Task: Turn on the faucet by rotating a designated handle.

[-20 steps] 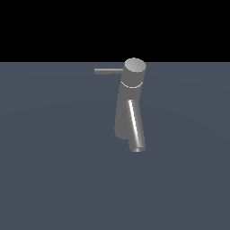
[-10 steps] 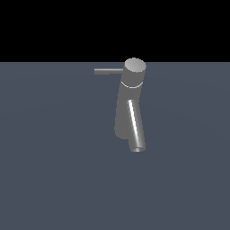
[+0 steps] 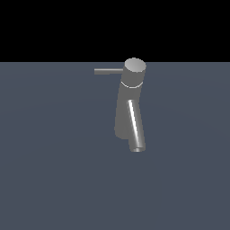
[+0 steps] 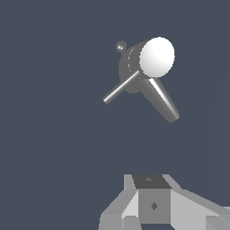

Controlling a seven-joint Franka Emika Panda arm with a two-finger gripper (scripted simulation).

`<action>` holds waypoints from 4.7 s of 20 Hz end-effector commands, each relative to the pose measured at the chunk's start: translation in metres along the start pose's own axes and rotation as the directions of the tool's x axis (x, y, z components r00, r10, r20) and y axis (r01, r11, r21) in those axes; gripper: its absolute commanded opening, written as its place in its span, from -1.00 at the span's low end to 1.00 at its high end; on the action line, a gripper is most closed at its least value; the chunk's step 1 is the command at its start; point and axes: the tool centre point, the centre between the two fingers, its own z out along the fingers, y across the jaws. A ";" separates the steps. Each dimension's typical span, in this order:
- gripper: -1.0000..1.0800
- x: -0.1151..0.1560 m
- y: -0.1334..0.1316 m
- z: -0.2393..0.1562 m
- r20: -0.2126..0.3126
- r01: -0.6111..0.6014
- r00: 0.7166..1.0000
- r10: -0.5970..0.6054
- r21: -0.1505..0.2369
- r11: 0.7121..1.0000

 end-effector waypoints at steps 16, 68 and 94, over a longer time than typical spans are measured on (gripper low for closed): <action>-1.00 0.043 -0.031 0.063 -0.101 -0.384 0.910 0.402 0.161 0.909; -1.00 0.078 -0.023 0.133 -0.130 -0.681 0.644 0.754 0.351 0.643; -1.00 0.060 0.005 0.144 -0.129 -0.674 0.651 0.748 0.354 0.648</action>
